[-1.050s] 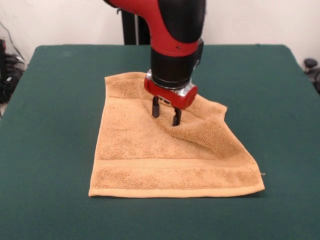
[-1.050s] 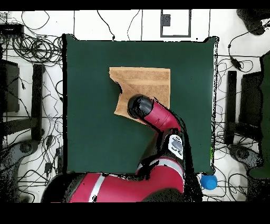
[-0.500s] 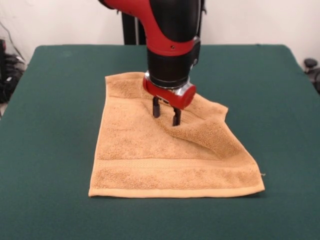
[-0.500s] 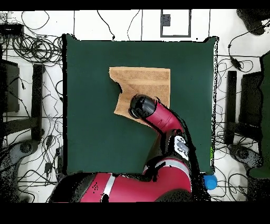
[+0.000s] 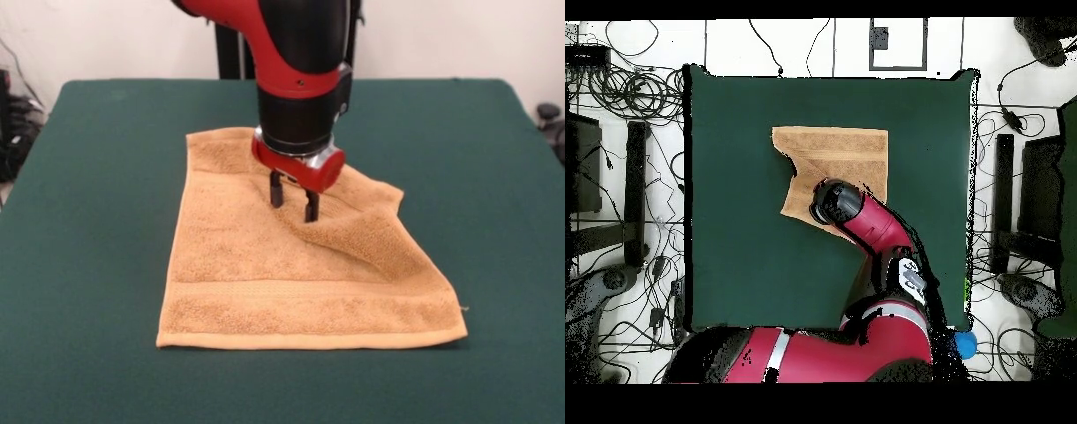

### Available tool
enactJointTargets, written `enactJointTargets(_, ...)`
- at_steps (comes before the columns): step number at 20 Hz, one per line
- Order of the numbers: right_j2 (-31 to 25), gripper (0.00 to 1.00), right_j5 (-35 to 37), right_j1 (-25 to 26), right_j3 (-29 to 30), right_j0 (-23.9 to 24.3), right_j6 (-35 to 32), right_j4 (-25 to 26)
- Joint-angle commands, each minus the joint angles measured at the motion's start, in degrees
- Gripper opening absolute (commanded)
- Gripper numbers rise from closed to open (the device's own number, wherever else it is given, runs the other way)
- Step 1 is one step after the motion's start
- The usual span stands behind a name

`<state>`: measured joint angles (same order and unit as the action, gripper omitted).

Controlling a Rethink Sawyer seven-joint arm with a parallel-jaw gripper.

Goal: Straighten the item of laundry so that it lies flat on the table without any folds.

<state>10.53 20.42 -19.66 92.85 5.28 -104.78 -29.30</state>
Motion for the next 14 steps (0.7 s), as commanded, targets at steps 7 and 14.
enactJointTargets(7,-12.98,1.00,-3.38,4.19,6.08,-5.50,-18.75,-8.10)
enactJointTargets(14,-13.38,1.00,-3.15,3.76,6.86,-6.22,-18.51,-10.86)
